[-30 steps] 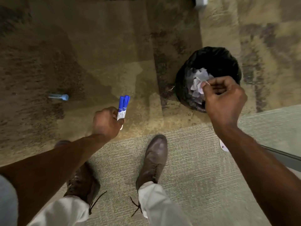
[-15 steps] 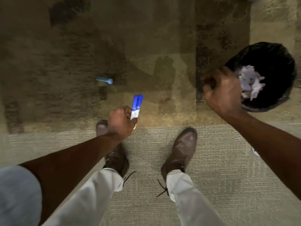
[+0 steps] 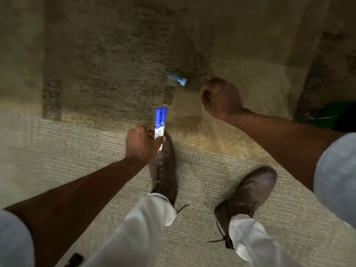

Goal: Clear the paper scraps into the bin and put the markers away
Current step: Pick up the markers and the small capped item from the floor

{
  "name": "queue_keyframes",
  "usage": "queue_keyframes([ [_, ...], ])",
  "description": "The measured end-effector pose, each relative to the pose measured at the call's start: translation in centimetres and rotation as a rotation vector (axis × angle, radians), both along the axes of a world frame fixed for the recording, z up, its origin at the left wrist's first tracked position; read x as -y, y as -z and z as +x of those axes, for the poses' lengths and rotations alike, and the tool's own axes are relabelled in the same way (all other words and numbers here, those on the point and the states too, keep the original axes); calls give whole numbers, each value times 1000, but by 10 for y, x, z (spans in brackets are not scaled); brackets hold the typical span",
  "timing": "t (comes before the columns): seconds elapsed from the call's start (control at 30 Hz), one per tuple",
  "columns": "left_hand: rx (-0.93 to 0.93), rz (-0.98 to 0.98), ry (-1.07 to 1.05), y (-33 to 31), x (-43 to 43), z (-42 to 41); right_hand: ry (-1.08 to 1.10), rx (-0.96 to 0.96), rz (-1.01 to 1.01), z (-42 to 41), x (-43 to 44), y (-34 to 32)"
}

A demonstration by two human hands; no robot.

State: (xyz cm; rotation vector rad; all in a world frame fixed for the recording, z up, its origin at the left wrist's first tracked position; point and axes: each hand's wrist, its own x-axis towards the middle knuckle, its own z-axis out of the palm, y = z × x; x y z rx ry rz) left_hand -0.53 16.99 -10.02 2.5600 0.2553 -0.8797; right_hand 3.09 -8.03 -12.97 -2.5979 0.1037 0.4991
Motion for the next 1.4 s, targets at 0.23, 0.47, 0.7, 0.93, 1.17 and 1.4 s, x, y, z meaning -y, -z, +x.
queue_keyframes([
  [0.23, -5, -70, -191, 27, -16, 21, -134, -118, -103, 44, -37, 65],
  [0.47, 15, -89, -101, 28, -16, 32, -85, -81, -230, 71, -69, 93],
  [0.7, 33, -80, -16, 7, -23, 19, -187, -141, -321, 36, -58, 79],
  [0.93, 4, -77, 32, 10, -34, 4, -505, 66, -288, 77, -83, 66],
  [1.17, -5, -101, -7, 17, -47, 3, -610, 44, -303, 89, -106, 92],
  [1.4, 0, -73, -4, -2, -55, 10, -309, -40, -348, 36, -80, 62],
])
